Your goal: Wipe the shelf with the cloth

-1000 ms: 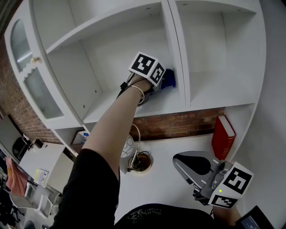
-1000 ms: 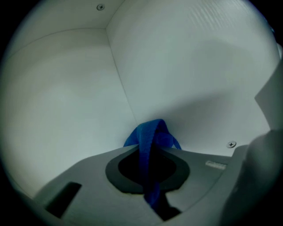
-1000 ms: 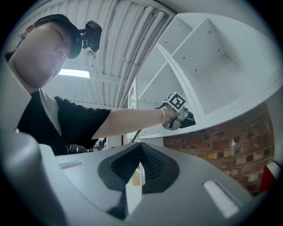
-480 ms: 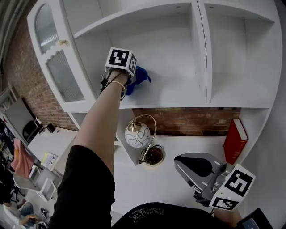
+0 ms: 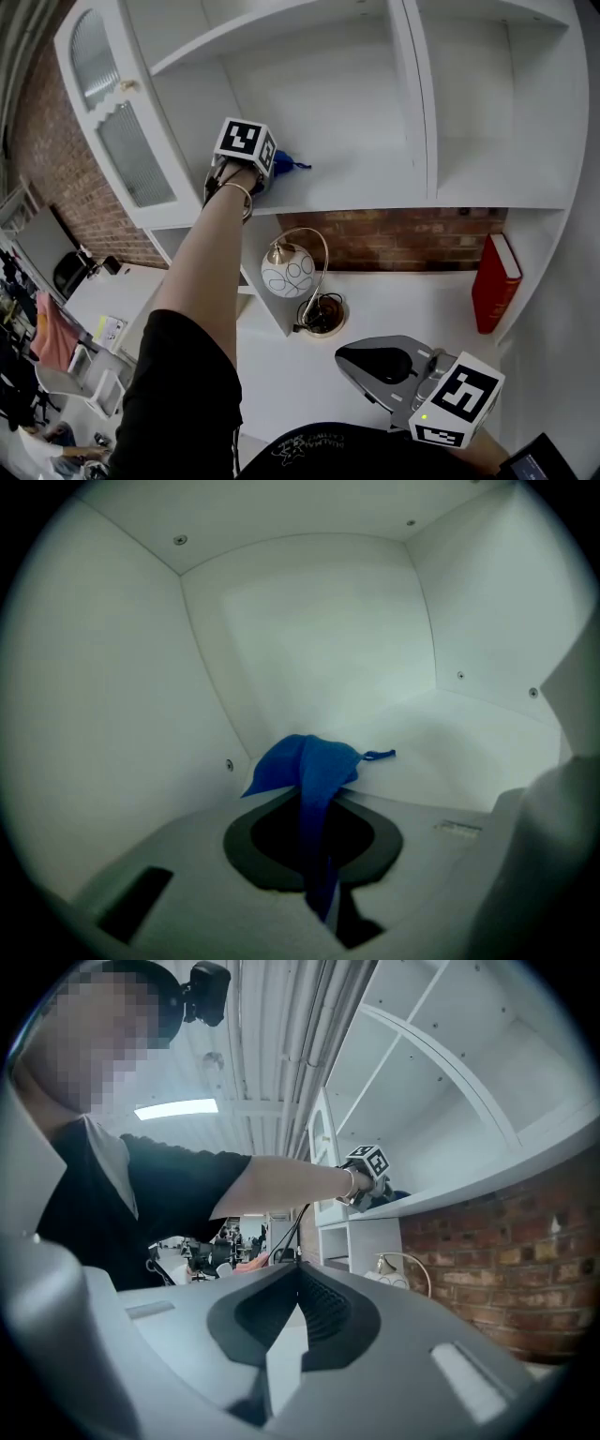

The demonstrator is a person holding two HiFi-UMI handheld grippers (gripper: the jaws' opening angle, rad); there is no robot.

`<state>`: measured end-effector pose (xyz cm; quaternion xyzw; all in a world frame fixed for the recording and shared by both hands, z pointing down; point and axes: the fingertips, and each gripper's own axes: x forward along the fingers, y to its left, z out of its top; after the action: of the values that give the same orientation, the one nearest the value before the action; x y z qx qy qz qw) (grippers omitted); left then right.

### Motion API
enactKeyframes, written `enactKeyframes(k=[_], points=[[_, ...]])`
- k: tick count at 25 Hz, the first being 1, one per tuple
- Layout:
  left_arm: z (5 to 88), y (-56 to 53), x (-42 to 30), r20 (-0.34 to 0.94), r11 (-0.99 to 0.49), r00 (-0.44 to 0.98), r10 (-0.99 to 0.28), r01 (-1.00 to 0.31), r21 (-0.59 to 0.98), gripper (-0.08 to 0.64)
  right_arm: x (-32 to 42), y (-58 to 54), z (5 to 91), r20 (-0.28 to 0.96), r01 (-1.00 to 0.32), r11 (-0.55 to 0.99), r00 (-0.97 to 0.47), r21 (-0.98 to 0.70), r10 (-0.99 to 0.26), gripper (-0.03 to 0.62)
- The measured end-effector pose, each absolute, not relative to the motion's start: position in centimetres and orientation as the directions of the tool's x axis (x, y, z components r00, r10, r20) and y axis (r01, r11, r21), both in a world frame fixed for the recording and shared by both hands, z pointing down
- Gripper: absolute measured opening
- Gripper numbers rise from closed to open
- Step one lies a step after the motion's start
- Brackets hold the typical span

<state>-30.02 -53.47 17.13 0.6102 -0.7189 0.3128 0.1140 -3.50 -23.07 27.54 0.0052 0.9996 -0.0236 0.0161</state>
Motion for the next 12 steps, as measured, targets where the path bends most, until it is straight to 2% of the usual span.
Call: enactKeyframes(k=[6,12], points=[[17.5,-54.9,-26.5,0.562,-0.029,-0.146,-0.814,-0.956,-0.291,0.020,-2.1,-23.2,28.4,-0.023,-0.030,0.997,-0.999,-0.075,-0.032,0.009],[17.9,-57.0,-19.4,0.607,-0.200,-0.018,-0.794,-0.936,-0.289,0.018,-0.6,-23.4,28.9,-0.016,-0.077,0.994,-0.997,-0.074,-0.078,0.009]])
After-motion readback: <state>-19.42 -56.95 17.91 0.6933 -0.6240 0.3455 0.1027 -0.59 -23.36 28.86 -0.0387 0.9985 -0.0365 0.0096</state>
